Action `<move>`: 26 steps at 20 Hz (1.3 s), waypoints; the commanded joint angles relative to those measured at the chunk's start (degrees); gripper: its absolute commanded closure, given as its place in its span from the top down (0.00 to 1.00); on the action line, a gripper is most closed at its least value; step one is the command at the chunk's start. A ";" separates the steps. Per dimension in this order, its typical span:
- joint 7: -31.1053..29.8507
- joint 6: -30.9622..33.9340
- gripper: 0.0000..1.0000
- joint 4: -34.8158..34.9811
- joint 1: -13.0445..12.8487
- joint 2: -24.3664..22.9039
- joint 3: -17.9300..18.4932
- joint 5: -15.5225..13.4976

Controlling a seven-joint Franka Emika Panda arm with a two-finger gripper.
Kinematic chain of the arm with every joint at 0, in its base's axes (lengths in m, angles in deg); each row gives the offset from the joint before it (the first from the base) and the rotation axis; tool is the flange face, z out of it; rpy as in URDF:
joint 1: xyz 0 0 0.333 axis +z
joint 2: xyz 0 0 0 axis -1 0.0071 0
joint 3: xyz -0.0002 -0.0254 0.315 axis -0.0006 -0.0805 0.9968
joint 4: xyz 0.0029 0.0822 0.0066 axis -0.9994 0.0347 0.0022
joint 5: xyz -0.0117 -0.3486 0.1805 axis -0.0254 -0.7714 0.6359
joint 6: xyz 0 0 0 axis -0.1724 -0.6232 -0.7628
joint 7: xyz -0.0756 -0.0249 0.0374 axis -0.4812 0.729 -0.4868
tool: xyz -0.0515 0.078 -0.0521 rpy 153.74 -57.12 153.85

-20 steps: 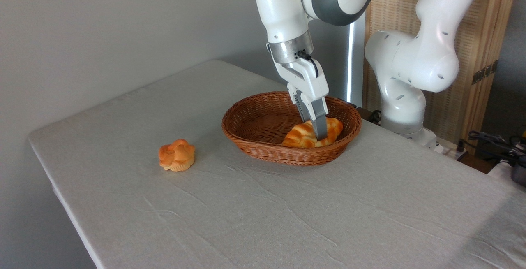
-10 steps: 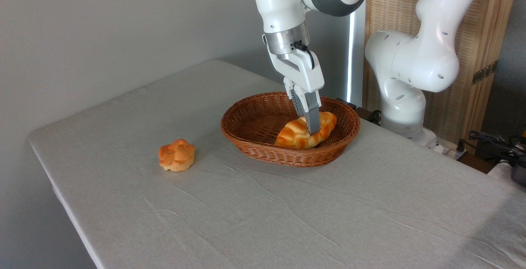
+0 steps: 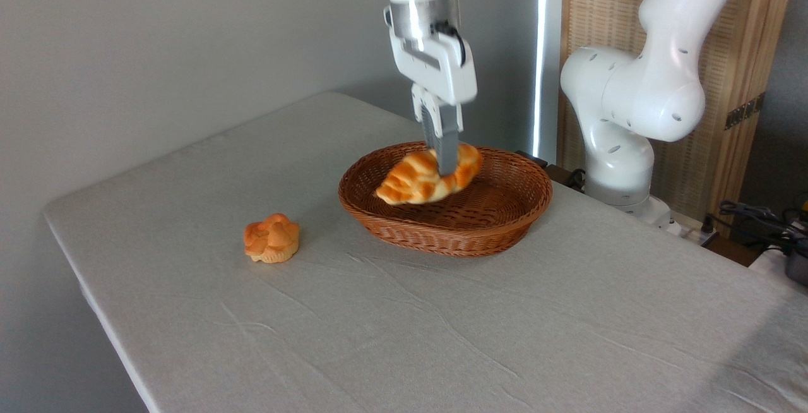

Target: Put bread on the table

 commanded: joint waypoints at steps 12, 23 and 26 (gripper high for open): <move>0.48 -9.04 0.46 -29.82 -0.13 38.40 7.52 5.25; -8.12 -15.39 1.00 -31.75 0.40 48.44 7.35 11.06; -13.05 -15.39 1.00 -33.07 0.40 48.26 7.00 5.36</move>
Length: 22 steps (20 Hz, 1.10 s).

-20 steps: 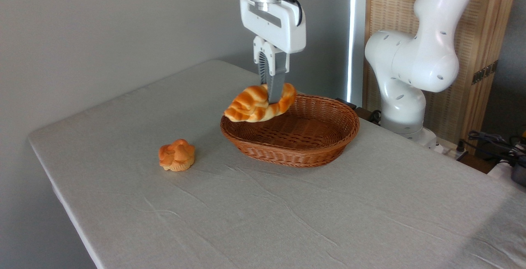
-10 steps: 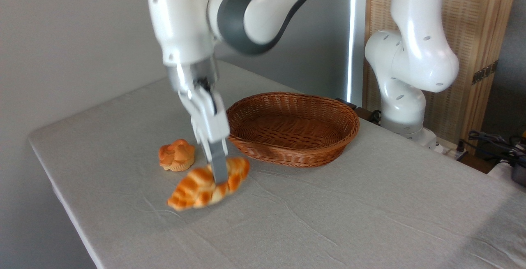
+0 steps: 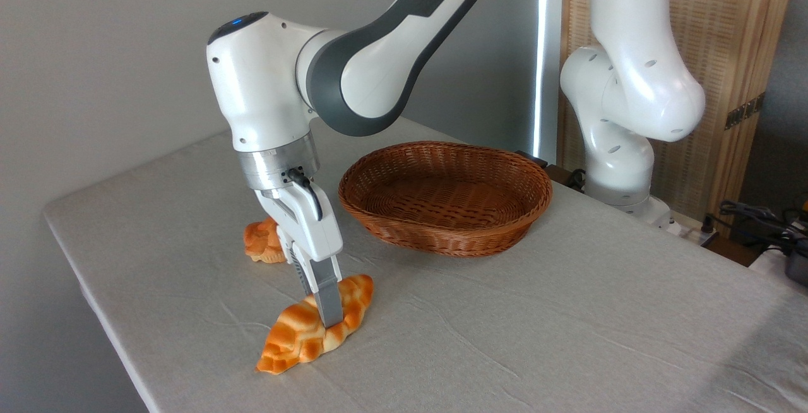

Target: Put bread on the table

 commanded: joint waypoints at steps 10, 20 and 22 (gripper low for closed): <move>-10.11 0.29 1.00 -6.62 -0.20 -2.79 0.08 -12.43; -6.52 28.51 1.00 -20.68 10.78 -8.51 -4.49 -16.20; -3.46 28.16 1.00 -20.60 10.79 -8.60 -4.14 -16.04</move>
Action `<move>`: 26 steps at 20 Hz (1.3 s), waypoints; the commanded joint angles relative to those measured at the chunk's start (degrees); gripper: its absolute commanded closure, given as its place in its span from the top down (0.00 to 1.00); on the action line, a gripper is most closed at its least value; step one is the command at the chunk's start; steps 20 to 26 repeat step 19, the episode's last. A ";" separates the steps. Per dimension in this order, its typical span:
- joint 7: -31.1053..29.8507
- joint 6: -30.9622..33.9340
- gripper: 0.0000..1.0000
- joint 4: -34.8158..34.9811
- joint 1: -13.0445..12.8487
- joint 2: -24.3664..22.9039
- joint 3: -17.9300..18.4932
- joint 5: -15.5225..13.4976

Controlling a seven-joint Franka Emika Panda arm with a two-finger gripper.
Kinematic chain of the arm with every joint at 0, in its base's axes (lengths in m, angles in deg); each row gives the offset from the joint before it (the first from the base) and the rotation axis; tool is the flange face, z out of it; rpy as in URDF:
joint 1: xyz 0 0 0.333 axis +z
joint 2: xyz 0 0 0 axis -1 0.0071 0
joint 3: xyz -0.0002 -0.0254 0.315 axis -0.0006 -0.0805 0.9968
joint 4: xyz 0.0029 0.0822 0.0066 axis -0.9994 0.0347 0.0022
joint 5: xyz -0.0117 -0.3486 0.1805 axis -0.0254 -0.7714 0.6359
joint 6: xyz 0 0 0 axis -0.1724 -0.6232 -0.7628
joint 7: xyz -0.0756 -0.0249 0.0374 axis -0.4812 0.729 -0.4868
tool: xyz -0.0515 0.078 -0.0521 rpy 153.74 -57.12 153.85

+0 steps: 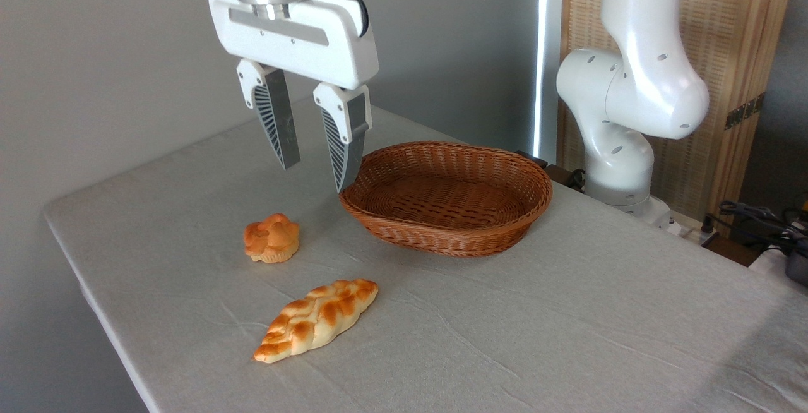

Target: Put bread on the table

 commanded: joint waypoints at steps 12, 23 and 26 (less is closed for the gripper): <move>11.24 1.09 1.00 -1.41 1.71 1.16 -1.09 4.36; 11.42 1.18 1.00 -1.23 1.71 1.16 -1.10 4.63; 11.42 1.18 1.00 -1.23 1.71 1.16 -1.10 4.63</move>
